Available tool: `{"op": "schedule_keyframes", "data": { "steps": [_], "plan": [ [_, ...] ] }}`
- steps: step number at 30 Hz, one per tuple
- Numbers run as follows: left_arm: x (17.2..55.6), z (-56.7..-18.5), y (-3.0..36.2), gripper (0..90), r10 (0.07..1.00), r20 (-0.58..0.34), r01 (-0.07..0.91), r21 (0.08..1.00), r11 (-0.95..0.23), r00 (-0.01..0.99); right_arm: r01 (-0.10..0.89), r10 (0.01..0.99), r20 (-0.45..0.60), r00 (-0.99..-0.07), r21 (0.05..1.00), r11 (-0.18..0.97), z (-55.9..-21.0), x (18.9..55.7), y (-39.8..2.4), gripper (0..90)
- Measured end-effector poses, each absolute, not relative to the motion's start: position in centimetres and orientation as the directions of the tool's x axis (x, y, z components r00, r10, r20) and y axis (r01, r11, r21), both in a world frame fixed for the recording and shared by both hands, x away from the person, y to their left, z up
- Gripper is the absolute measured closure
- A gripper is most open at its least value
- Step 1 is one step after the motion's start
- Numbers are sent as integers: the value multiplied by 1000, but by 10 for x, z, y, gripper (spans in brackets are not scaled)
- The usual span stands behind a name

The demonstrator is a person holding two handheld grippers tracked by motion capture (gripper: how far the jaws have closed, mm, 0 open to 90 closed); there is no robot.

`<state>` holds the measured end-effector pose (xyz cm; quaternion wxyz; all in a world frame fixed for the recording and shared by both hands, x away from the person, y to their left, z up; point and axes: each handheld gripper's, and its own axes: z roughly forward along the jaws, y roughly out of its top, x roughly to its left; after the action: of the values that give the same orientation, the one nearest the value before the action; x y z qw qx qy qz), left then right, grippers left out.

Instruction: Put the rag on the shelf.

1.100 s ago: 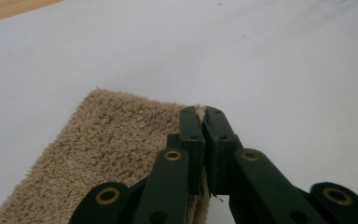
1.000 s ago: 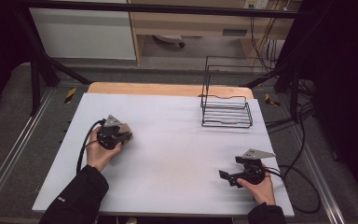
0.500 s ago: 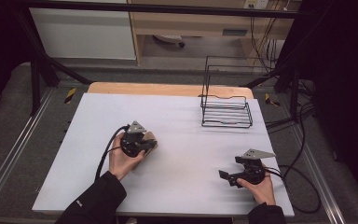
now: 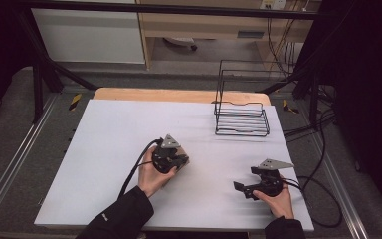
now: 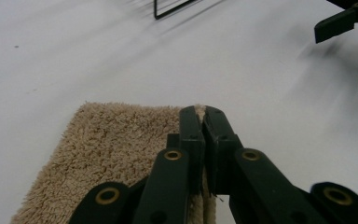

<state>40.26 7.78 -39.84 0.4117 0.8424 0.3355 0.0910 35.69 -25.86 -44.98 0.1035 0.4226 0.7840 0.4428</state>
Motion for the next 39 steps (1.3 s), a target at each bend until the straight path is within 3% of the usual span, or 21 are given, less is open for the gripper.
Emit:
{"op": "schedule_keyframes", "data": {
  "steps": [19,25,27,34,39],
  "plan": [
    [402,-424,36,838,562,-119,461,720,-519,819,569,755,211,-621,783,250,-449,356,-259,14],
    [401,-416,45,738,541,-136,450,737,-505,830,569,754,209,-623,782,253,-449,356,-259,13],
    [403,-405,57,658,541,-110,431,743,-512,834,570,755,210,-622,782,253,-449,356,-259,13],
    [420,-390,103,502,619,-65,450,746,-491,783,572,757,212,-618,781,248,-450,356,-258,13],
    [435,-398,130,482,657,-58,490,717,-496,751,573,762,223,-608,787,228,-449,356,-257,18]
  ]
}}
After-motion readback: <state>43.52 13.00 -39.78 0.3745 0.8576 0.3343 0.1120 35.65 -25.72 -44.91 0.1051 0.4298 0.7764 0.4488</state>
